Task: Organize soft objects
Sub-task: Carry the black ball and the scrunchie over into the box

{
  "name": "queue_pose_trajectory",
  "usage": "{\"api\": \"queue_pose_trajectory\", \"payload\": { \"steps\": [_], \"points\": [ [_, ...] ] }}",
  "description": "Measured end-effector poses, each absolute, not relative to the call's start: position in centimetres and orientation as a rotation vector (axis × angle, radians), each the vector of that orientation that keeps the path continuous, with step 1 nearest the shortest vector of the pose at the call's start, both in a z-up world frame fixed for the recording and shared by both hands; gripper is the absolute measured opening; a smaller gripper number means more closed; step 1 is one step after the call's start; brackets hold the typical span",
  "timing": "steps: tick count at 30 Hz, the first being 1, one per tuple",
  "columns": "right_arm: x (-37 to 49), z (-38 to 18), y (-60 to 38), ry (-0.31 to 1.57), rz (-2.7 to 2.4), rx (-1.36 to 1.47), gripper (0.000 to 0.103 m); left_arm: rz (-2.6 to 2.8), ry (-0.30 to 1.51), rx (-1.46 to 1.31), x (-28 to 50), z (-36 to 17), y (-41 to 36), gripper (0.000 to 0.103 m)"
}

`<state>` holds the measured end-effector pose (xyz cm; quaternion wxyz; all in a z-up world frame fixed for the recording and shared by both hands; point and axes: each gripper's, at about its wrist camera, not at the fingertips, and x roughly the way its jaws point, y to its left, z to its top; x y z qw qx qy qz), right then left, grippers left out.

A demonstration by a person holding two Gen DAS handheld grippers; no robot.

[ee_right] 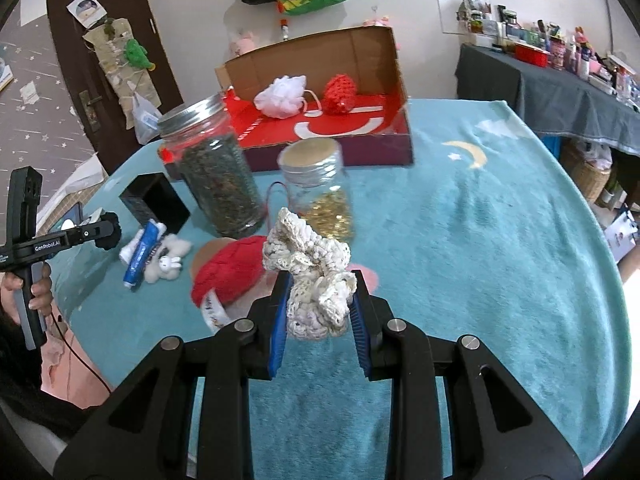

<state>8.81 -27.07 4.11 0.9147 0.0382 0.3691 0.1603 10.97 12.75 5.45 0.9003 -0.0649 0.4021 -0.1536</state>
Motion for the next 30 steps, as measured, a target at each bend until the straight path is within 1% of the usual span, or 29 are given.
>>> {"api": "queue_pose_trajectory", "payload": {
  "steps": [9, 17, 30],
  "points": [
    [9.9, 3.5, -30.0, 0.785, 0.259, 0.068, 0.026, -0.323, 0.801, -0.040, 13.8, 5.0, 14.2, 0.022],
    [13.9, 4.1, -32.3, 0.792, 0.302, 0.114, 0.026, -0.415, 0.768, -0.024, 17.2, 5.5, 14.5, 0.022],
    [20.1, 5.2, -31.4, 0.808, 0.443, 0.082, 0.026, -0.520, 0.786, -0.011, 21.2, 6.6, 14.0, 0.022]
  ]
}}
